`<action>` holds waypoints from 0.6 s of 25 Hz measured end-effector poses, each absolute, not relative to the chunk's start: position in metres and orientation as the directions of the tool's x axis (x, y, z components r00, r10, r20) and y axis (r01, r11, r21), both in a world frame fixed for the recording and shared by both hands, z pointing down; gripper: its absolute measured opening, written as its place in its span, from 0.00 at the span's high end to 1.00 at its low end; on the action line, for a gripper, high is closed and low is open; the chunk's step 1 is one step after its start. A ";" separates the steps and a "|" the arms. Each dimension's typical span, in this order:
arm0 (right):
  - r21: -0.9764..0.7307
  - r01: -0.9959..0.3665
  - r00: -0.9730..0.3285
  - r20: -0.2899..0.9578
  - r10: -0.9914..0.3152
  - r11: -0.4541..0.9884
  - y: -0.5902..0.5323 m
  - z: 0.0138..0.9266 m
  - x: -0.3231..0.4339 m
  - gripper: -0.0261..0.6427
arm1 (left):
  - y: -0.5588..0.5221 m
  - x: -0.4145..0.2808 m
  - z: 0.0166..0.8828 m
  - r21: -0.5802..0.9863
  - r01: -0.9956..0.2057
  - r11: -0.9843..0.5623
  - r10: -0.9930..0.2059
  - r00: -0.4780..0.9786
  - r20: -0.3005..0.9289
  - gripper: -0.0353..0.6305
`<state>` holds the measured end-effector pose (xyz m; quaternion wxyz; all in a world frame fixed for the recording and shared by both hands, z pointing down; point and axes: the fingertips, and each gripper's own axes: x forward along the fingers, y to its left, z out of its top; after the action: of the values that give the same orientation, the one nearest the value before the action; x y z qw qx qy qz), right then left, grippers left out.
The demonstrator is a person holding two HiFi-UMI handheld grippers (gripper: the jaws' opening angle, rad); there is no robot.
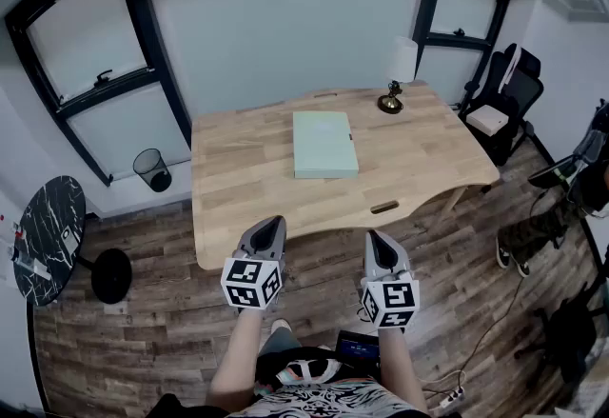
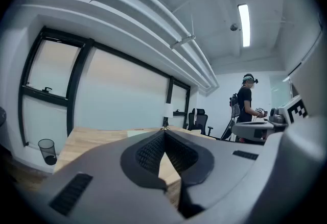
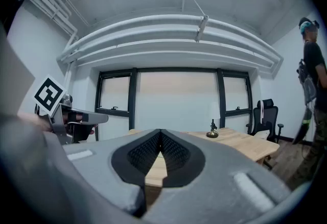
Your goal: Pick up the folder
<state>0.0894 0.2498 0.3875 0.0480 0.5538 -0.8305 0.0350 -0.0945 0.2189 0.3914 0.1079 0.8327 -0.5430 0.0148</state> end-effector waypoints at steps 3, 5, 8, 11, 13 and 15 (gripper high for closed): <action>-0.006 -0.922 -0.385 0.120 -0.915 0.387 0.250 0.389 0.092 0.96 | 0.220 -0.093 0.395 0.166 -0.908 -0.386 -0.900 0.410 0.148 0.94; -0.006 -0.924 -0.381 0.121 -0.917 0.383 0.250 0.389 0.094 0.96 | 0.220 -0.091 0.395 0.150 -0.908 -0.390 -0.900 0.411 0.148 0.94; -0.009 -0.926 -0.376 0.116 -0.919 0.378 0.249 0.389 0.097 0.96 | 0.223 -0.085 0.390 0.094 -0.905 -0.415 -0.896 0.425 0.126 0.94; -0.035 -0.928 -0.374 0.094 -0.923 0.372 0.250 0.387 0.101 0.96 | 0.224 -0.080 0.387 0.103 -0.898 -0.427 -0.892 0.437 0.114 0.94; -0.054 -0.927 -0.375 0.082 -0.923 0.372 0.251 0.387 0.103 0.96 | 0.225 -0.080 0.387 0.152 -0.894 -0.422 -0.891 0.440 0.110 0.94; -0.056 -0.926 -0.378 0.084 -0.922 0.374 0.250 0.388 0.105 0.96 | 0.226 -0.081 0.388 0.184 -0.892 -0.414 -0.892 0.437 0.112 0.94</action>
<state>0.1050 0.2500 0.3878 0.0190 0.5575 -0.8286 0.0468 -0.0807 0.2256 0.3881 0.1083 0.8408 -0.5304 -0.0018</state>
